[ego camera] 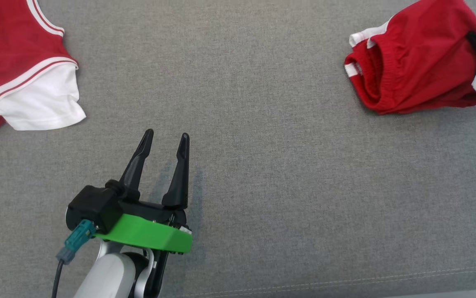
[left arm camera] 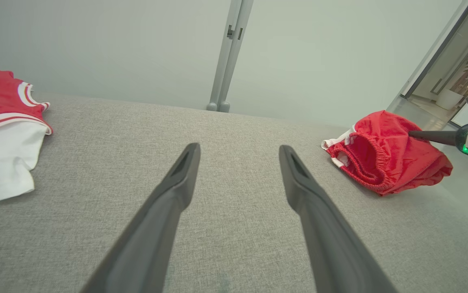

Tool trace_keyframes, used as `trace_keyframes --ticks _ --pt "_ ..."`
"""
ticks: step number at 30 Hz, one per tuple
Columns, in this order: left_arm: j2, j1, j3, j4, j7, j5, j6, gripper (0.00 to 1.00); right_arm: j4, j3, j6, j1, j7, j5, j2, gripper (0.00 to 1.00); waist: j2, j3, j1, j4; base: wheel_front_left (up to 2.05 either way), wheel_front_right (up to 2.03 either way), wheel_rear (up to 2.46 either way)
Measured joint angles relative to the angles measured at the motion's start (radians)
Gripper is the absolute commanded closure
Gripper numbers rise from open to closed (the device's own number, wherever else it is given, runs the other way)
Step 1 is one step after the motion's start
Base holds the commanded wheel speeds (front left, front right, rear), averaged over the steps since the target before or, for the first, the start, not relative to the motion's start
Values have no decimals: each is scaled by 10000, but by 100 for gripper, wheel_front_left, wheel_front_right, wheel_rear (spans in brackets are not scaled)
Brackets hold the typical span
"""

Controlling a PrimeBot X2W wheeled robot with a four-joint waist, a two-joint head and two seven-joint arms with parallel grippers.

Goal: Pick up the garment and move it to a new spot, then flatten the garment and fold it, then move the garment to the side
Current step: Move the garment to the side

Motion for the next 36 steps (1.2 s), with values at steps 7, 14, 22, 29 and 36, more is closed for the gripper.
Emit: trace_keyframes --ticks 7,14,22,29,36 --pt "127 -338 -65 -290 134 228 0 0 188 10 -19 -620 -88 -460 -782 100 0 519 0 -87 0 0 0" --pt "142 -606 -94 -556 272 332 0 0 376 182 -207 -1152 -140 -915 -1177 100 0 1110 1 -9 0 0 0" --pt "148 -852 -165 -779 364 512 2 0 717 387 -587 -1521 -318 -1398 -1413 100 0 1541 1 175 0 0 0" --pt "148 -877 -159 -763 412 541 2 0 1114 466 -926 -1496 -533 -1532 -1369 100 0 1670 0 297 0 0 0" --pt "150 -877 -121 -744 439 593 2 0 1358 384 -1346 -1493 -989 -1570 -1365 0 0 1681 1 328 0 0 0"
